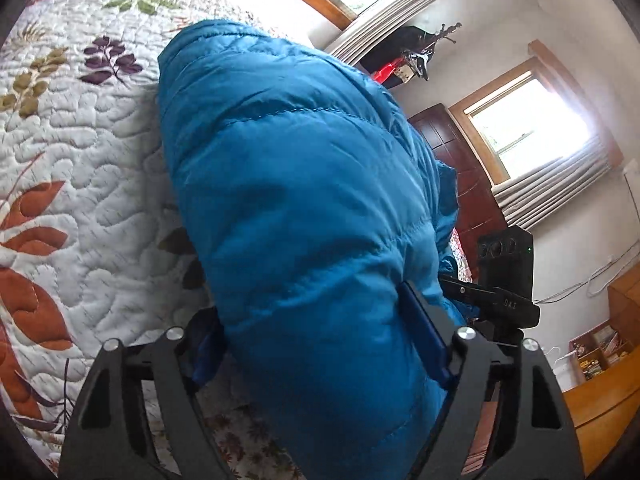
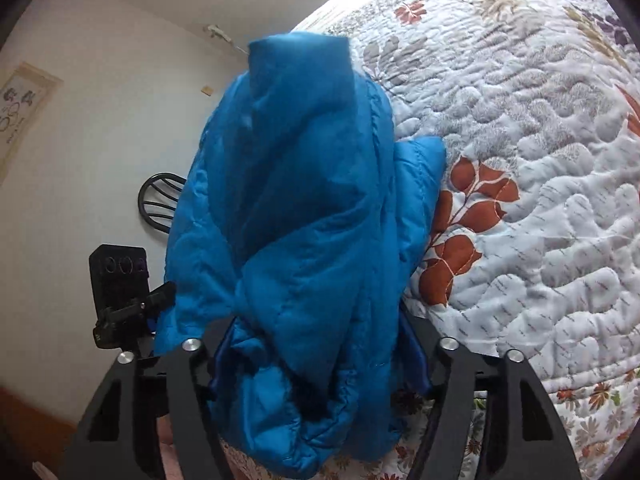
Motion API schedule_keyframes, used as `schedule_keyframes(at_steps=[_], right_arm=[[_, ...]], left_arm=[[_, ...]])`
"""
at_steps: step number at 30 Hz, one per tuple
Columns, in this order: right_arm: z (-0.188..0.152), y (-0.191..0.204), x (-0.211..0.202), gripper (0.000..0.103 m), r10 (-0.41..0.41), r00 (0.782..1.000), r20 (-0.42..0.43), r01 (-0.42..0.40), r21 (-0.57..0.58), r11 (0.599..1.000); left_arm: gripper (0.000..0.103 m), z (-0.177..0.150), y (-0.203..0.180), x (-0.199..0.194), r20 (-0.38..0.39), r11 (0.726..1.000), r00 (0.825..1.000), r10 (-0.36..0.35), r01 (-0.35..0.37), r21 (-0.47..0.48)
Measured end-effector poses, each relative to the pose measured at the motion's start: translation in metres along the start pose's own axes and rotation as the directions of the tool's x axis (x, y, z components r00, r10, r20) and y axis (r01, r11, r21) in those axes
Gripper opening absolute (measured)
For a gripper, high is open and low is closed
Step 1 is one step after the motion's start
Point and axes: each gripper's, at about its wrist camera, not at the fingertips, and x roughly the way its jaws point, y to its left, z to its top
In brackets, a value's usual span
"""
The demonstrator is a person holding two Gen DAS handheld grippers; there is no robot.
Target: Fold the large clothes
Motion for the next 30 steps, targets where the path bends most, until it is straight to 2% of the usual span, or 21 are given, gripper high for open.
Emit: schedule_keyframes(at_steps=[2,5,9,12,15,20,24,27,30], right_arm=[[-0.002,0.01,-0.004,0.044,-0.001,1.0,0.027,0.002,-0.04,0.999],[-0.001,0.027,-0.009,0.038,0.014,0.998,0.063,-0.009,-0.083,0.996],[0.013,0.061,-0.012,0.036,-0.023,0.994,0.109,0.042,-0.178,0.983],[0.036,0.087,-0.006,0.035,-0.023,0.991,0.128,0.053,-0.238,0.97],[0.07,0.114,0.008,0.035,-0.025,0.99,0.142,0.067,-0.297,0.953],[0.139,0.147,0.054,0.035,-0.005,0.991,0.136,0.052,-0.341,0.939],[0.187,0.159,0.1,0.035,-0.011,0.993,0.12,0.052,-0.345,0.937],[0.211,0.157,0.137,0.035,-0.028,0.994,0.102,0.061,-0.328,0.943],[0.227,0.147,0.172,0.035,-0.052,0.996,0.079,0.073,-0.298,0.952]], left_arm=[[0.061,0.002,-0.001,-0.004,0.022,1.0,0.999,-0.023,0.023,0.004],[0.053,0.006,-0.006,-0.014,0.071,0.999,0.996,-0.05,0.049,0.014],[0.052,0.02,-0.013,-0.03,0.125,0.998,0.991,-0.045,0.04,0.044],[0.051,0.036,-0.011,-0.047,0.169,0.998,0.985,-0.041,0.033,0.049],[0.051,0.061,-0.01,-0.068,0.232,0.998,0.973,-0.009,-0.007,0.067],[0.052,0.11,0.004,-0.095,0.314,0.995,0.948,0.046,-0.072,0.071],[0.052,0.149,0.038,-0.098,0.345,0.994,0.935,0.077,-0.097,0.042],[0.052,0.172,0.073,-0.102,0.349,0.994,0.932,0.096,-0.107,0.015],[0.052,0.187,0.109,-0.1,0.332,0.994,0.937,0.11,-0.11,-0.019]])
